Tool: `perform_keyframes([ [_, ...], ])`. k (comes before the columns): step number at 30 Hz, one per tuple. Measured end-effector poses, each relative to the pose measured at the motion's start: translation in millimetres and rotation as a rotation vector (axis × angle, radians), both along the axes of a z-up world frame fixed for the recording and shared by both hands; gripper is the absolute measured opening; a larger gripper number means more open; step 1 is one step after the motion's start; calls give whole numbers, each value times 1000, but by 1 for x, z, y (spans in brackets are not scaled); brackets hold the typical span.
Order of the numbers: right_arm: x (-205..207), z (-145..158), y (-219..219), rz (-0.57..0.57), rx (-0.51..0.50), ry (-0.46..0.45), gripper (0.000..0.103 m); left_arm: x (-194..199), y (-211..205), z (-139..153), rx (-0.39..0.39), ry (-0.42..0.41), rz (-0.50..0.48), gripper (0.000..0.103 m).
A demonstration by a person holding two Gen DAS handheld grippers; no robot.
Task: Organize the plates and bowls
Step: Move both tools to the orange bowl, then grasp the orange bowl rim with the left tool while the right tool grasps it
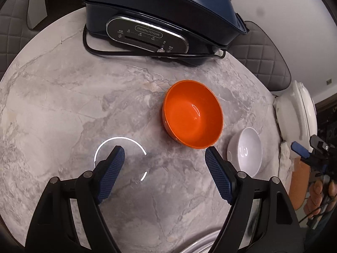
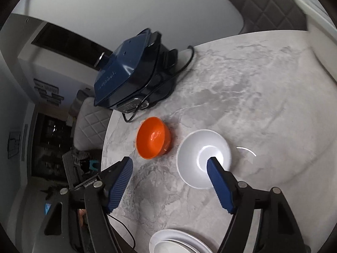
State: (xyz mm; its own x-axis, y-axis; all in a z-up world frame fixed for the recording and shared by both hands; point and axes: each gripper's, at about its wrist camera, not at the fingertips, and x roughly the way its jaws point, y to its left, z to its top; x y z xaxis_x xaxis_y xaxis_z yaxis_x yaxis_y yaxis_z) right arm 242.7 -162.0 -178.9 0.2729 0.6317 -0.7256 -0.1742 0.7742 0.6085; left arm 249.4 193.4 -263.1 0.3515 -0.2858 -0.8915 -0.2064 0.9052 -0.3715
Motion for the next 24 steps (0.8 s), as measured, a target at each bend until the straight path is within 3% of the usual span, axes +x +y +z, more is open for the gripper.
perform_keyframes([
  [5, 42, -35, 74, 111, -124, 29, 76, 41, -1, -27, 55, 61, -35, 77],
  [8, 57, -58, 100, 135, -136, 68, 74, 54, -2, -44, 66, 72, -59, 76],
  [11, 70, -74, 111, 115, -168, 110, 67, 62, -1, -59, 61, 96, -65, 69],
  [15, 83, -93, 126, 153, -229, 166, 43, 71, 0, -79, 57, 141, -61, 67],
  [24, 96, -112, 143, 194, -271, 200, 40, 88, -7, -97, 38, 143, -40, 61],
])
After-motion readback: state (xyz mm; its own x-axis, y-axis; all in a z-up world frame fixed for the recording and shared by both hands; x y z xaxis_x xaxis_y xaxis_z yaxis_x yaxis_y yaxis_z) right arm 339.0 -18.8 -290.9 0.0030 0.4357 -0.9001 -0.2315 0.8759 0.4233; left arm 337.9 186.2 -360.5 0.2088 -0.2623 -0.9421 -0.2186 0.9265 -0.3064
